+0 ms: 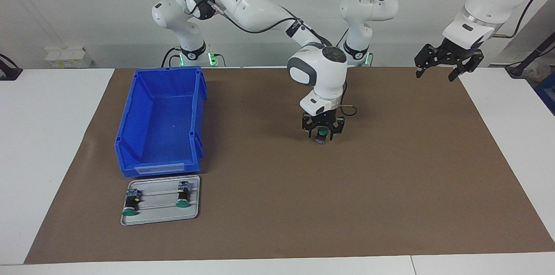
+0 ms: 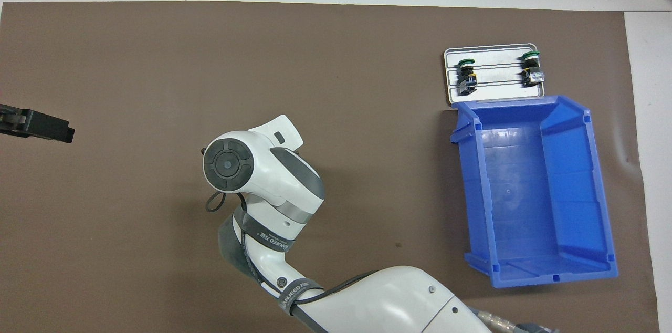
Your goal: Place and press button with both arms
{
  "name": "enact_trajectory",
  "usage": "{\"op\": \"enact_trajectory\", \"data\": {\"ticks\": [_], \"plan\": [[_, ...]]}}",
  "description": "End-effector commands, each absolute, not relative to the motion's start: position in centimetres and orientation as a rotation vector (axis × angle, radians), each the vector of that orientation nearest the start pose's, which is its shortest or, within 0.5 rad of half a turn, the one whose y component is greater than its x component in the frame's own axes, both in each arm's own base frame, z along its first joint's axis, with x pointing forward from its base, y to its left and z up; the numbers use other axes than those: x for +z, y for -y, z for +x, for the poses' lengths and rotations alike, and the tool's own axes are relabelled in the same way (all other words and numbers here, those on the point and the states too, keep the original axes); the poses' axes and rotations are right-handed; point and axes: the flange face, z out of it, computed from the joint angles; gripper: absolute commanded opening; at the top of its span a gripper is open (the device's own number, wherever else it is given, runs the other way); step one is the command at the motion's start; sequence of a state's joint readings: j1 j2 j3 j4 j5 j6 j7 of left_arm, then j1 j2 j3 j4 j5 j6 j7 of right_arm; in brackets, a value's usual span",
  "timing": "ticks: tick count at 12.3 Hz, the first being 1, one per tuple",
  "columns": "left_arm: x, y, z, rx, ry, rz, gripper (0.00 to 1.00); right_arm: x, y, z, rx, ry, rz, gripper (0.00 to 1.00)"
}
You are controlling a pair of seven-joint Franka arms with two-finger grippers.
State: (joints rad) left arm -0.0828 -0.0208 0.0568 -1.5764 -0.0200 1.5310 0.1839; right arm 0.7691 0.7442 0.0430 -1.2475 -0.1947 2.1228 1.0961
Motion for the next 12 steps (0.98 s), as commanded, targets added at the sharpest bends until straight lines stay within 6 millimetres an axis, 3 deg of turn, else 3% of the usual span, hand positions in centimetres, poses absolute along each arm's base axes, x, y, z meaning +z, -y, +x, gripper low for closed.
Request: {"op": "enact_trajectory", "data": {"ticks": [1, 8, 12], "plan": [[63.1, 1.2, 53.5, 0.031, -0.325, -3.130, 1.00, 34.3, -53.7, 52.5, -0.328, -0.243, -3.098, 0.78], [63.1, 1.2, 53.5, 0.031, -0.325, -3.130, 1.00, 33.5, -53.5, 51.6, -0.302, -0.098, -3.125, 0.73], [63.1, 1.2, 53.5, 0.031, -0.325, -3.130, 1.00, 32.5, -53.8, 51.6, -0.326, -0.059, -3.094, 0.80]]}}
